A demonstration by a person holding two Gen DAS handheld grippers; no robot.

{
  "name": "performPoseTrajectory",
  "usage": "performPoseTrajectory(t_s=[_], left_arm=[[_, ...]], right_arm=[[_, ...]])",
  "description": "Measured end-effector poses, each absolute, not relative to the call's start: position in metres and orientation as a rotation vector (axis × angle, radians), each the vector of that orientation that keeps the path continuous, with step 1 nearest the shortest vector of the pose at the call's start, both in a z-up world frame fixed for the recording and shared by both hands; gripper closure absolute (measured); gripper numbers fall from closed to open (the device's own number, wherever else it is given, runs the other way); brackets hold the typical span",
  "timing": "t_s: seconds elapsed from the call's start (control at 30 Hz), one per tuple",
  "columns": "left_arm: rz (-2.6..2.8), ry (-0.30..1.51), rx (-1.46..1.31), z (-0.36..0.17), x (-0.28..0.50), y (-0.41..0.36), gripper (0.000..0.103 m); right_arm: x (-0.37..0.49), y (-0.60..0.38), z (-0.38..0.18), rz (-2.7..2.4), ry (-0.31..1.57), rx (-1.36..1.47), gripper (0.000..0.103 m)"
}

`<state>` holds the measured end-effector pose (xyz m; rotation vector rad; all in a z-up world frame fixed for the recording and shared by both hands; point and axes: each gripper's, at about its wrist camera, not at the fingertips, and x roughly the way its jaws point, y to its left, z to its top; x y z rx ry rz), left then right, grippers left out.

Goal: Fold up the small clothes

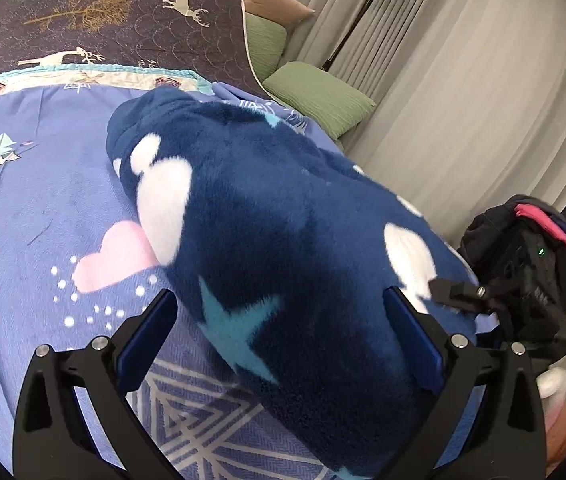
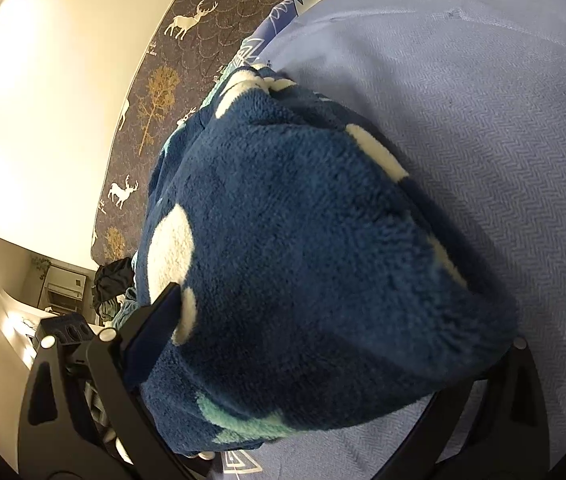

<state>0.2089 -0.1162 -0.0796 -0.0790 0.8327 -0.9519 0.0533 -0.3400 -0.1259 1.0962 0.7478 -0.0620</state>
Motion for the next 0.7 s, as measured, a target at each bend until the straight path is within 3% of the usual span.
performPoseTrajectory(t_s=[0.17,0.37,0.57,0.67,0.7], left_arm=[[-0.901,0.858,-0.267,-0.073,0.269,-0.096,0.001],[-0.851,1.068,-0.533,-0.125,0.376,-0.103,0.001],[-0.934,1.043,-0.350,-0.124,0.385,-0.155,0.002],[-0.949,1.003,-0.319,-0.120,0.378,-0.162,0.025],[-0.962,0.986,-0.338,-0.117,0.377,-0.158,0.034]], right_arm=[[0.050,-0.341,-0.126,-0.052,0.751,1.073,0.002],[0.047,-0.337,-0.124,-0.048,0.743,1.050,0.003],[0.046,-0.340,-0.124,-0.043,0.746,1.077,0.002],[0.045,-0.341,-0.123,-0.062,0.735,1.074,0.005],[0.044,-0.341,-0.120,-0.064,0.729,1.057,0.014]])
